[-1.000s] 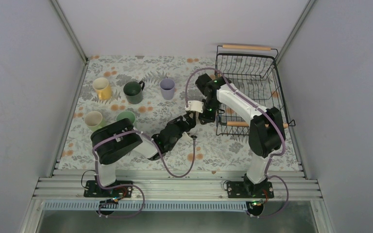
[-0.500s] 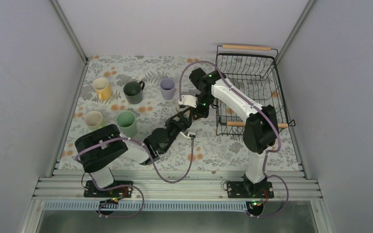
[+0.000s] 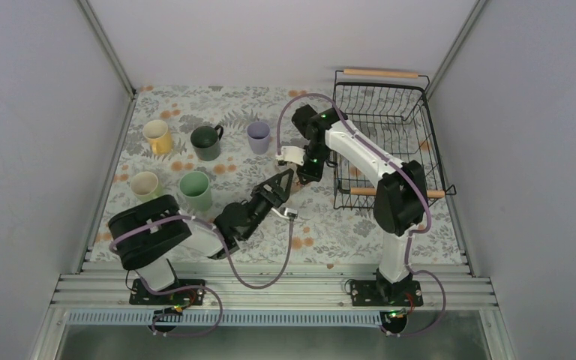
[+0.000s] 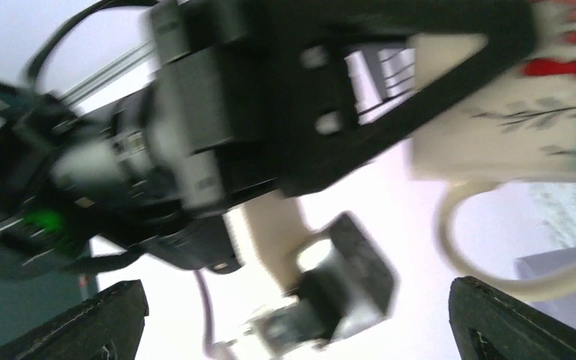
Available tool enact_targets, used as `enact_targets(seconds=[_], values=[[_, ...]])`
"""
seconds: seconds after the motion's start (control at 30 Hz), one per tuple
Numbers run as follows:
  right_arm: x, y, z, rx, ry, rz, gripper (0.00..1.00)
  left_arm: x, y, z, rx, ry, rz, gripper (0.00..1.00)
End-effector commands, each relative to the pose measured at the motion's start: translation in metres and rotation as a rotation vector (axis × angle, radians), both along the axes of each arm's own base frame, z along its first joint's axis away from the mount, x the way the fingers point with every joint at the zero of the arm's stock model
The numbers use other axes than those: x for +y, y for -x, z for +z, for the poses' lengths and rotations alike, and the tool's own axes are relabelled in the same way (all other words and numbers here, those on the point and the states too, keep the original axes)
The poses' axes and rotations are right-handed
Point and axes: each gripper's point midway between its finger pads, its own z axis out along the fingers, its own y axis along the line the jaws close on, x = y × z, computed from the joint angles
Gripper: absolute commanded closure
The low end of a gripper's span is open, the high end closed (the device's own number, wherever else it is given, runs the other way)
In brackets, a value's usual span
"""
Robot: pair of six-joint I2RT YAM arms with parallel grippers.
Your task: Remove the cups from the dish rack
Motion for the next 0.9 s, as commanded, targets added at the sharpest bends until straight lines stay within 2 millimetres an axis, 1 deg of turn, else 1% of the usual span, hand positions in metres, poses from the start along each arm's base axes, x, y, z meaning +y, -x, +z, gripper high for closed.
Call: enact_targets(seconds=[0.0, 0.07, 0.13, 0.2, 0.23, 0.3, 0.37, 0.43, 0.5, 0.63, 0.73, 0.8, 0.83, 0.87], values=[[0.003, -0.012, 0.007, -0.036, -0.019, -0.019, 0.97, -0.003, 0.016, 0.072, -0.430, -0.241, 0.041, 0.00], [0.004, -0.012, 0.002, -0.030, -0.006, -0.019, 0.97, -0.004, 0.013, 0.103, -0.418, -0.140, 0.054, 0.00], [0.006, -0.012, -0.003, -0.023, 0.008, -0.018, 0.97, -0.003, 0.004, 0.137, -0.378, -0.030, 0.091, 0.00], [0.011, -0.013, -0.005, -0.023, 0.010, -0.014, 0.97, 0.003, -0.007, 0.176, -0.310, 0.094, 0.142, 0.00], [0.014, -0.013, -0.004, -0.023, 0.005, -0.016, 0.97, 0.005, -0.012, 0.203, -0.277, 0.175, 0.159, 0.00], [0.023, -0.011, -0.003, -0.026, 0.000, -0.003, 0.97, 0.012, -0.024, 0.238, -0.135, 0.323, 0.183, 0.00], [0.031, -0.008, -0.006, -0.030, 0.011, 0.012, 0.97, 0.017, -0.031, 0.269, 0.019, 0.462, 0.178, 0.00], [0.042, -0.004, -0.008, -0.038, 0.020, 0.034, 0.97, 0.022, -0.036, 0.291, 0.173, 0.550, 0.176, 0.00], [0.050, -0.001, -0.010, -0.038, 0.021, 0.052, 0.97, 0.029, -0.039, 0.302, 0.275, 0.597, 0.169, 0.00], [0.067, 0.006, -0.011, -0.042, 0.010, 0.100, 0.97, 0.052, -0.042, 0.324, 0.321, 0.695, 0.137, 0.00], [0.081, 0.009, -0.010, -0.053, 0.000, 0.133, 0.97, 0.073, -0.043, 0.349, 0.383, 0.808, 0.063, 0.00], [0.090, 0.009, -0.005, -0.068, -0.020, 0.157, 0.97, 0.097, -0.053, 0.363, 0.438, 0.912, 0.068, 0.00], [0.095, 0.008, -0.002, -0.077, -0.033, 0.164, 0.97, 0.105, -0.058, 0.367, 0.473, 0.948, 0.067, 0.00], [0.100, 0.006, 0.002, -0.085, -0.047, 0.168, 0.97, 0.117, -0.064, 0.373, 0.495, 0.999, 0.074, 0.00]])
